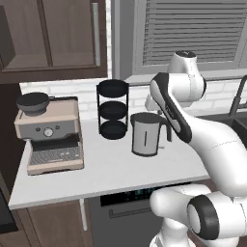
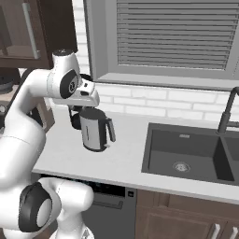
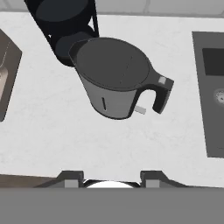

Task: Navigate to the fridge.

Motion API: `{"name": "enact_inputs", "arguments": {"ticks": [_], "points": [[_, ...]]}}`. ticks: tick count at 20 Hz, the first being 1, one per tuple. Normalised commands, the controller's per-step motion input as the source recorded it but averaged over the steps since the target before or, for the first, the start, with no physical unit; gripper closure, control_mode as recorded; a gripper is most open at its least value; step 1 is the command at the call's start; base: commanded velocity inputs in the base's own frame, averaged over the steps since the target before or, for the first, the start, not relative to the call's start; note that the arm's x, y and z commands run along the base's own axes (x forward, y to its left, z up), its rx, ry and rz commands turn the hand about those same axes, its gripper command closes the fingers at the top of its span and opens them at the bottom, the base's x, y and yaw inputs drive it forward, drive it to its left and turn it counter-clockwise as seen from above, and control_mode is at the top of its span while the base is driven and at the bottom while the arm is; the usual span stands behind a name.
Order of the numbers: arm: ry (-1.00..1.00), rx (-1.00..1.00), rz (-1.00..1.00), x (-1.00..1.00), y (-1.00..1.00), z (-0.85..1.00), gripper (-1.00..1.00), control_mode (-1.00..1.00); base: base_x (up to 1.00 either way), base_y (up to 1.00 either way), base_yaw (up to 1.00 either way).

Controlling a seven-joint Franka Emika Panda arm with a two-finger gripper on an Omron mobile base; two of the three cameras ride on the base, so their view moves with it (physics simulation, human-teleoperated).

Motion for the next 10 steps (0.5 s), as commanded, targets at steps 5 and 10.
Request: {"name": "enact_inputs", "arguments": {"ticks": [5, 10], "points": [[0.0, 0.0, 0.0, 0.0, 0.0, 0.0, -1.0, 1.0, 0.0, 0.0, 0.0], [0.0, 0.0, 0.0, 0.0, 0.0, 0.0, -1.0, 1.0, -0.13, 0.0, 0.0]]}}
